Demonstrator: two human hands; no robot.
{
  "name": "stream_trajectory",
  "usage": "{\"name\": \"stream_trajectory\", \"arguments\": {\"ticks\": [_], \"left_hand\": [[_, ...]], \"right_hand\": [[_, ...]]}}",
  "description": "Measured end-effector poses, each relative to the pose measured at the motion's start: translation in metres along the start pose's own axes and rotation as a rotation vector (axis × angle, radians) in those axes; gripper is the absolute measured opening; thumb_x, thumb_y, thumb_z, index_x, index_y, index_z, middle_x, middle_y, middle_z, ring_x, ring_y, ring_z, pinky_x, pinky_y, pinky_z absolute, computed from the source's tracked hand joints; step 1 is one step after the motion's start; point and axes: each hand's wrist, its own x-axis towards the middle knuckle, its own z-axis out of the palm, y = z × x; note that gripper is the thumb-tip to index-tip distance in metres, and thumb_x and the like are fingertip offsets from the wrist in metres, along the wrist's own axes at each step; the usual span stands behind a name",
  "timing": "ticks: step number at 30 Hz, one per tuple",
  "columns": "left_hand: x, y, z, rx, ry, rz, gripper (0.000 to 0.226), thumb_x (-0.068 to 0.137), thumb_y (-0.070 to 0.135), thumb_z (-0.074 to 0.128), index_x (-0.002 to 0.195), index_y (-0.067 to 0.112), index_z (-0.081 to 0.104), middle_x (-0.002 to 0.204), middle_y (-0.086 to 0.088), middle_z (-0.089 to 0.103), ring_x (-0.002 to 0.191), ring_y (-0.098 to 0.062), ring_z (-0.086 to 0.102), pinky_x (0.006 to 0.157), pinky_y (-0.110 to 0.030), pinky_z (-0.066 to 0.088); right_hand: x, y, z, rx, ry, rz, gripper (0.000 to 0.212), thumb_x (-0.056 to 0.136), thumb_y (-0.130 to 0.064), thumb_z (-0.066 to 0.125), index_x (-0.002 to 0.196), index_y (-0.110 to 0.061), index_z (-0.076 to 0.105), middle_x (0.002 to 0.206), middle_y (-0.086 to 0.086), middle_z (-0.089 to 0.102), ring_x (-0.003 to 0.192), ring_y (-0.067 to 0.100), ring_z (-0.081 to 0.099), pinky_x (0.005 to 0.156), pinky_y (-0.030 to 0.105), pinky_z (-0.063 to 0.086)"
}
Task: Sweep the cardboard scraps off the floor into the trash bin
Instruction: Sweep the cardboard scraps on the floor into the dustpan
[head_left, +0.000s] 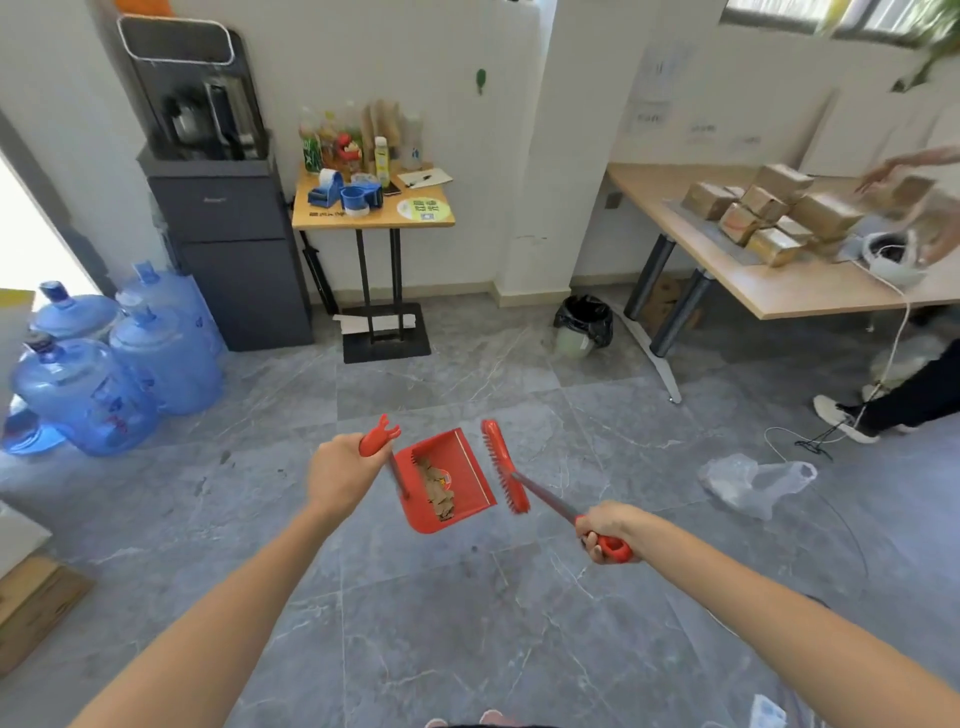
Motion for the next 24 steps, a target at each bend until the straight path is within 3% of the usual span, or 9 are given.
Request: {"name": "stream_trajectory", "arguments": {"ticks": [5,11,14,20,24], "left_hand": [[0.009,0.016,-0.002,0.001,0.003,0.045,0.044,0.085,0.046,0.063,0.05,0.023,0.053,0.043,0.004,0.049,0.044,-0.014,0.05,0.043,-0.027,0.031],[0.034,0.025,0.003,-0.021,-0.024,0.06,0.039,0.085,0.044,0.066,0.05,0.029,0.057,0.041,0.007,0.049,0.039,-0.01,0.047,0.042,-0.024,0.032],[0.05,0.032,0.009,-0.001,-0.063,0.086,0.04,0.085,0.044,0.066,0.051,0.023,0.06,0.042,0.006,0.05,0.038,-0.01,0.045,0.043,-0.024,0.033],[0.091,0.065,0.02,0.052,-0.052,0.105,0.047,0.086,0.038,0.066,0.047,0.022,0.047,0.042,0.005,0.046,0.041,-0.011,0.045,0.043,-0.024,0.03],[0.128,0.088,0.035,0.074,-0.041,0.112,0.043,0.087,0.04,0.066,0.049,0.023,0.051,0.043,0.006,0.048,0.042,-0.01,0.047,0.043,-0.024,0.031]], "right_hand": [[0.003,-0.007,-0.01,-0.039,-0.028,-0.014,0.01,0.086,0.005,0.045,0.083,-0.004,0.049,0.058,0.006,0.044,0.03,0.007,0.038,0.034,0.014,0.034],[0.008,-0.02,-0.022,-0.032,-0.057,-0.055,0.014,0.088,0.007,0.044,0.085,-0.005,0.051,0.058,0.008,0.045,0.029,0.006,0.039,0.035,0.014,0.034],[0.021,-0.031,-0.034,0.001,-0.057,-0.039,0.015,0.085,0.007,0.048,0.086,-0.007,0.052,0.056,0.007,0.046,0.029,0.007,0.039,0.036,0.014,0.035],[0.049,-0.067,-0.059,0.018,-0.086,-0.026,0.015,0.088,0.005,0.045,0.087,-0.009,0.048,0.058,0.006,0.046,0.029,0.006,0.04,0.034,0.013,0.034],[0.072,-0.098,-0.083,0.047,-0.106,-0.02,0.015,0.088,0.006,0.045,0.082,-0.008,0.046,0.057,0.006,0.044,0.027,0.006,0.04,0.033,0.013,0.033]]}}
